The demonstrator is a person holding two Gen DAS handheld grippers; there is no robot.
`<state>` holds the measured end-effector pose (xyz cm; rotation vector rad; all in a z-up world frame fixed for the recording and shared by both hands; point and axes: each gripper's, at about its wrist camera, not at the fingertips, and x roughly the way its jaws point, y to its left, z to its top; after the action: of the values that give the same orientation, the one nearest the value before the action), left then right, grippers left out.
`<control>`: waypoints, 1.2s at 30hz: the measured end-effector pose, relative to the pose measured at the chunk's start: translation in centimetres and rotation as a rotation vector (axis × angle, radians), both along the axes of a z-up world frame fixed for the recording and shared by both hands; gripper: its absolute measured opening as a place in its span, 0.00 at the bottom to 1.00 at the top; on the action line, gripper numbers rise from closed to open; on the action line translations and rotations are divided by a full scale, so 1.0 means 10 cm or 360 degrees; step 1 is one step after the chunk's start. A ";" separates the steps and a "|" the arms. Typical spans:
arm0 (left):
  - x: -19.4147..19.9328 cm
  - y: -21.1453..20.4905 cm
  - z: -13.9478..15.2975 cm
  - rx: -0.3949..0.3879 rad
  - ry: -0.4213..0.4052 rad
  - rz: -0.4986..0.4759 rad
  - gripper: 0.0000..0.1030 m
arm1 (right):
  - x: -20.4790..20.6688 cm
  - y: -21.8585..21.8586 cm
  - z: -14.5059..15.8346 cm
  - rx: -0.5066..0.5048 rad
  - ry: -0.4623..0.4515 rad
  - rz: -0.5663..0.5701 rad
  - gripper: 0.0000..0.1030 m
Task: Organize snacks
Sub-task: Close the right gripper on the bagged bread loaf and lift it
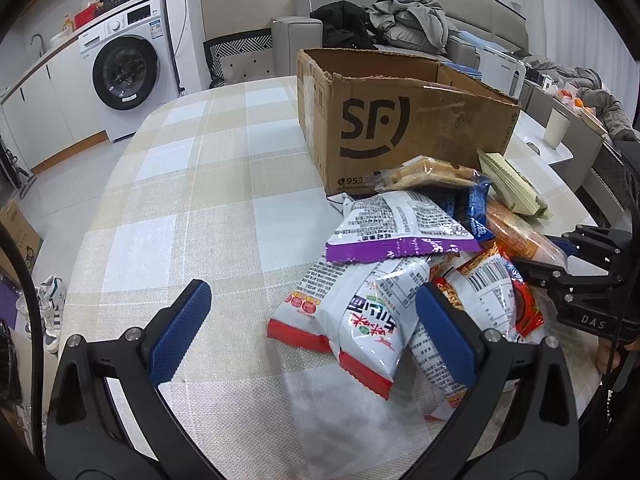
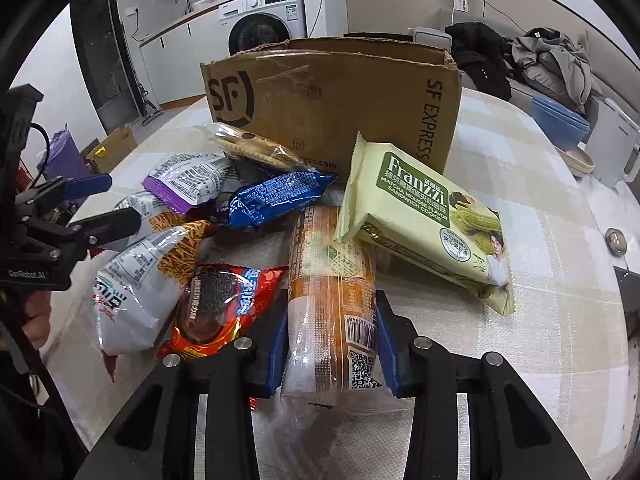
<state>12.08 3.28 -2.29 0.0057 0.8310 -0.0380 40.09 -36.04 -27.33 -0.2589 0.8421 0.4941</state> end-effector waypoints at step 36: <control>0.21 0.13 -0.29 -0.0244 0.0087 -0.0122 0.99 | -0.26 -0.05 0.47 0.0166 -0.0155 0.0111 0.37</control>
<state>14.19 4.60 -5.16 -0.1083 0.8805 -0.1745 37.53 -36.59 -22.58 -0.2152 0.7119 0.5841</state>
